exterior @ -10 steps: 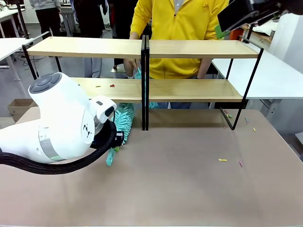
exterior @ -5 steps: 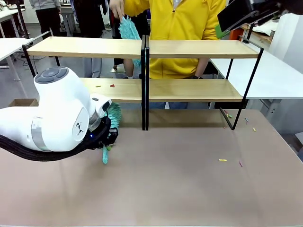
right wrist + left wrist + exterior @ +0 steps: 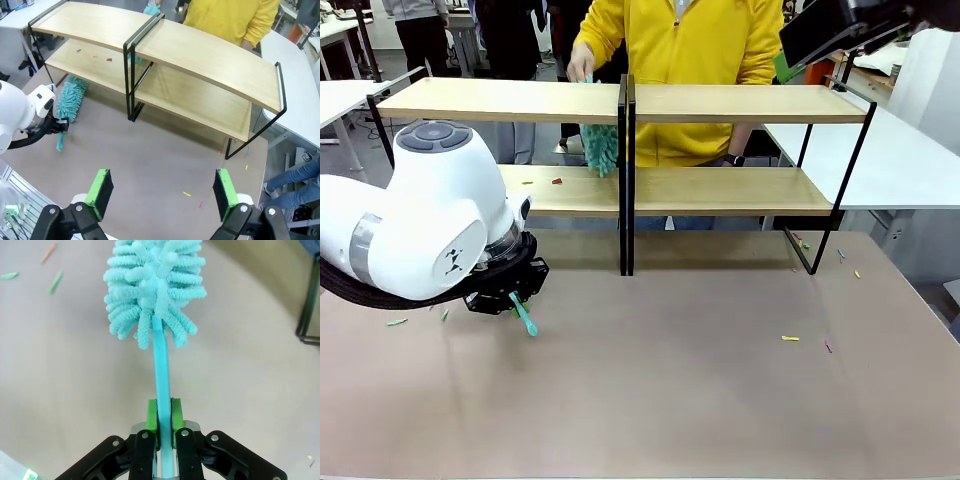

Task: Clean the shelves.
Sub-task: Clean another randomly selected level of the Shelf with the Duster.

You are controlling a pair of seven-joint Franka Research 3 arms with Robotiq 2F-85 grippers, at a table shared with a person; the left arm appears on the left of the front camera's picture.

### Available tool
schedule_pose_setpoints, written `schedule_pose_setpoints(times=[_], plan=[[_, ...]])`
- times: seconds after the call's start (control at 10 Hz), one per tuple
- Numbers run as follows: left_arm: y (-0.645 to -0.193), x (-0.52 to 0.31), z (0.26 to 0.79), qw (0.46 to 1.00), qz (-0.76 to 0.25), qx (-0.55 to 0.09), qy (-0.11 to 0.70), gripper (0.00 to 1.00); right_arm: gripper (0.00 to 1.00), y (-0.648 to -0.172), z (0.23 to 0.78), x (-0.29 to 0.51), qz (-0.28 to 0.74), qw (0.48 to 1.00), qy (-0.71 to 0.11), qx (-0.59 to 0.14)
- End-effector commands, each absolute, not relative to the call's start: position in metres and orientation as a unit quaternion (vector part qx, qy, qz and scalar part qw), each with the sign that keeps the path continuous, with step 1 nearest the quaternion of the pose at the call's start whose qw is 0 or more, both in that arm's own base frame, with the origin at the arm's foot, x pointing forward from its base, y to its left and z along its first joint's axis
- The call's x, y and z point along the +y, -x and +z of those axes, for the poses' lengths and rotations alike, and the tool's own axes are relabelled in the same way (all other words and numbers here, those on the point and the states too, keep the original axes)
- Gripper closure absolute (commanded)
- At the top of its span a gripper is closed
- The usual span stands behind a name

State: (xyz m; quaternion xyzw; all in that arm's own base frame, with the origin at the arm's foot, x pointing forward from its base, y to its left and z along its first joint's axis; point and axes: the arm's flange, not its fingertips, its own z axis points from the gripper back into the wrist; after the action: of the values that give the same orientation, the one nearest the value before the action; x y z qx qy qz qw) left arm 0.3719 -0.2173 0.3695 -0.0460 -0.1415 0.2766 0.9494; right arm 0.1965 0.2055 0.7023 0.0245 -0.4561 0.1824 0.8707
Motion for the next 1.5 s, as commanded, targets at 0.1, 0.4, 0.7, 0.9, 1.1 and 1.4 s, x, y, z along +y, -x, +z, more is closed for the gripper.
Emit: schedule_pose_setpoints(times=[0.1,0.4,0.7,0.9,1.1,1.4], plan=[[-0.38,-0.214,0.377,0.933,0.325,-0.154,0.023,0.88,0.0,-0.197,0.702,0.204,0.182,0.871,-0.028,-0.455],[-0.391,-0.197,0.369,0.931,0.343,-0.125,0.023,0.88,0.0,-0.197,0.702,0.204,0.182,0.871,-0.028,-0.455],[-0.392,-0.19,0.373,0.93,0.353,-0.102,0.018,0.88,0.0,-0.197,0.702,0.204,0.182,0.871,-0.028,-0.455],[-0.381,-0.187,0.383,0.935,0.351,-0.058,-0.004,0.88,0.0,-0.197,0.702,0.204,0.182,0.871,-0.028,-0.455],[-0.359,-0.179,0.402,0.938,0.346,-0.021,-0.028,0.88,0.0,-0.197,0.702,0.204,0.182,0.871,-0.028,-0.455],[-0.325,-0.169,0.421,0.961,0.271,0.052,-0.023,0.88,0.0,-0.197,0.702,0.204,0.182,0.871,-0.028,-0.455]])
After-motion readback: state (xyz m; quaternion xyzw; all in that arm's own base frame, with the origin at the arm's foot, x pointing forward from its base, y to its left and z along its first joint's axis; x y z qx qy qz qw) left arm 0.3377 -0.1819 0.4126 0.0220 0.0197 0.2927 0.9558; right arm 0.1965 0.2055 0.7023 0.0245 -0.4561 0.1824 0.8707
